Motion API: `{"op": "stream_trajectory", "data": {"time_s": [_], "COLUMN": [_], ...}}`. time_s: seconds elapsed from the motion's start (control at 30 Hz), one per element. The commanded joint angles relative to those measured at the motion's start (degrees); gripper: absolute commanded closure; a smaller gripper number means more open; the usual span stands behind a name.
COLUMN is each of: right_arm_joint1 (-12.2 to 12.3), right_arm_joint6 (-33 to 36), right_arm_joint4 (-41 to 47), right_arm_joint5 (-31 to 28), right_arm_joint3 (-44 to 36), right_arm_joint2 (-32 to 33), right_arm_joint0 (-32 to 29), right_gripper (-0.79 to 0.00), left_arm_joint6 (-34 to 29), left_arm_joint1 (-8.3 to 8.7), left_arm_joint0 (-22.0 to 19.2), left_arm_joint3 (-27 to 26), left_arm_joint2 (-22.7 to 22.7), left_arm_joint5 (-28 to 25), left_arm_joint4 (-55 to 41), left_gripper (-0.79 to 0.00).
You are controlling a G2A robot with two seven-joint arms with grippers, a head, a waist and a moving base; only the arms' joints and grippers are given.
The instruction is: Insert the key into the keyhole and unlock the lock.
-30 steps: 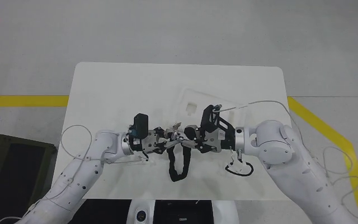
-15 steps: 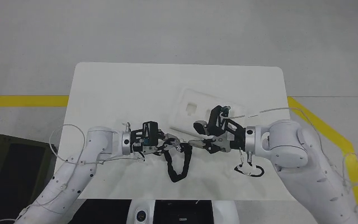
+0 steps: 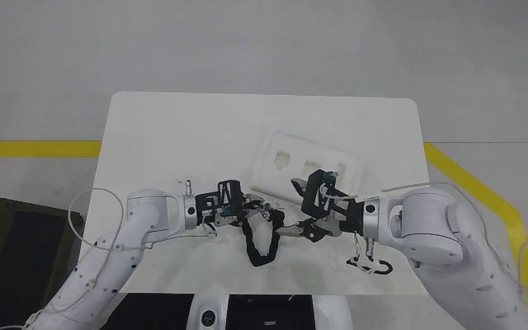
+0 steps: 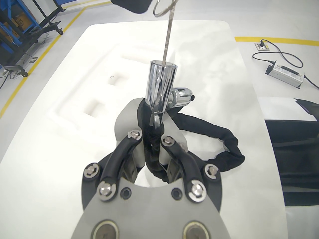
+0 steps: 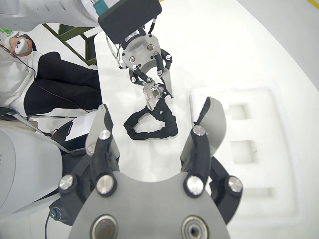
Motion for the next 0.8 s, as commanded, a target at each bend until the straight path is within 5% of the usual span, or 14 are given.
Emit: {"op": "stream_trajectory", "data": {"time_s": [0.0, 0.4, 0.53, 0.77], "right_arm_joint1": [0.0, -0.4, -0.5, -0.6], "right_arm_joint6": [0.2, 0.5, 0.3, 0.8], "right_arm_joint4": [-0.3, -0.8, 0.0, 2.2], "right_arm_joint5": [0.2, 3.4, 5.0, 7.1], "right_arm_joint3": [-0.5, 0.6, 1.3, 2.3], "right_arm_joint2": [-0.6, -4.1, -4.6, -5.2], "right_arm_joint0": [0.3, 2.4, 2.8, 3.3], "right_gripper": [-0.437, -0.194, 0.0, 0.0], "left_arm_joint6": [-0.3, -1.6, -1.5, -1.5], "left_arm_joint1": [-0.02, -0.31, -0.36, -0.19], "left_arm_joint0": [0.2, 0.2, 0.4, 2.0], "left_arm_joint3": [-0.2, -1.3, -1.8, -4.0], "left_arm_joint2": [0.0, 0.8, 0.7, -0.9], "left_arm_joint5": [0.2, 1.0, 1.7, 4.6], "left_arm_joint4": [0.0, 1.1, 1.6, 3.8], "left_gripper": [0.0, 0.0, 0.0, 0.0]}}
